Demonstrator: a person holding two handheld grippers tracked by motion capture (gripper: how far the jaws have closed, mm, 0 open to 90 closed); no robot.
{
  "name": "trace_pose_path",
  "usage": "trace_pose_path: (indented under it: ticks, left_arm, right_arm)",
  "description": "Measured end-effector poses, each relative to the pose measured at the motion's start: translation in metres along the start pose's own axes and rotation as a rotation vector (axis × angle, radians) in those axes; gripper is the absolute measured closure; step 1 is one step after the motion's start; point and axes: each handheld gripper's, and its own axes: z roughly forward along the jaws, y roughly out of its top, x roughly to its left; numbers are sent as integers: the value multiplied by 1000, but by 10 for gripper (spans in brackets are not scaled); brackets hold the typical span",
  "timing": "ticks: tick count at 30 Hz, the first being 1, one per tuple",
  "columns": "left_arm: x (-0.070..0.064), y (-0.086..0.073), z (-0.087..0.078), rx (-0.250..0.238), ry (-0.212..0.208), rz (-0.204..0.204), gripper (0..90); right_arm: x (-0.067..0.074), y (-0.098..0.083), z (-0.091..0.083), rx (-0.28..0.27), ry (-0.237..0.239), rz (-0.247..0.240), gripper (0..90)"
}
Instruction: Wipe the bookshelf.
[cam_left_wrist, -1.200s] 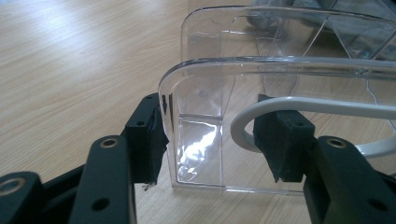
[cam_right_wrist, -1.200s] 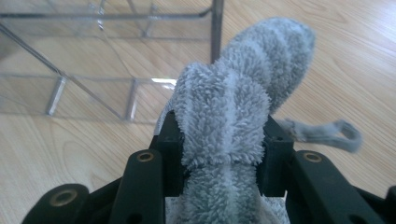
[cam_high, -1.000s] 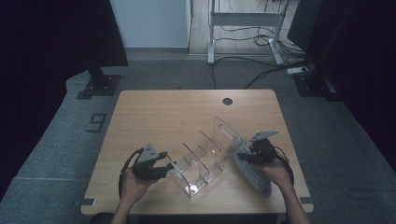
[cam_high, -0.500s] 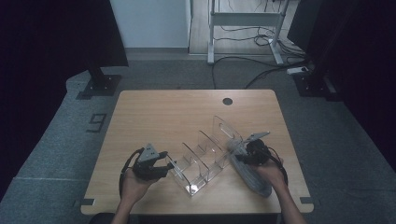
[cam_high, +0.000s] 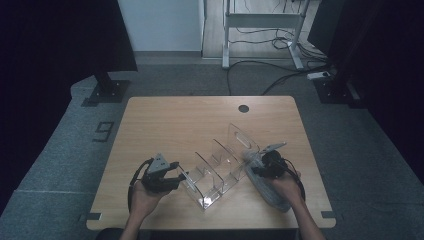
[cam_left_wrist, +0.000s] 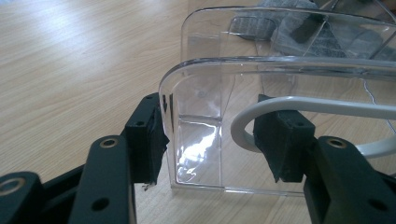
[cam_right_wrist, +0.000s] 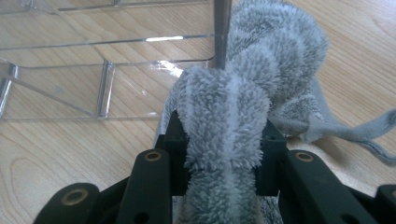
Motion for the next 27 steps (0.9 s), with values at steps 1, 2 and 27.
trace_pose_path:
  ticks: [1, 2, 27]
  left_arm:
    - [0, 0, 0, 0, 0, -1, 452]
    - [0, 0, 0, 0, 0, -1, 452]
    - [0, 2, 2, 2, -6, 7, 450]
  right_arm:
    - [0, 0, 0, -3, 1, 3, 646]
    - [-1, -1, -1, -2, 4, 8, 643]
    - [13, -43, -74, -58, 16, 51, 641]
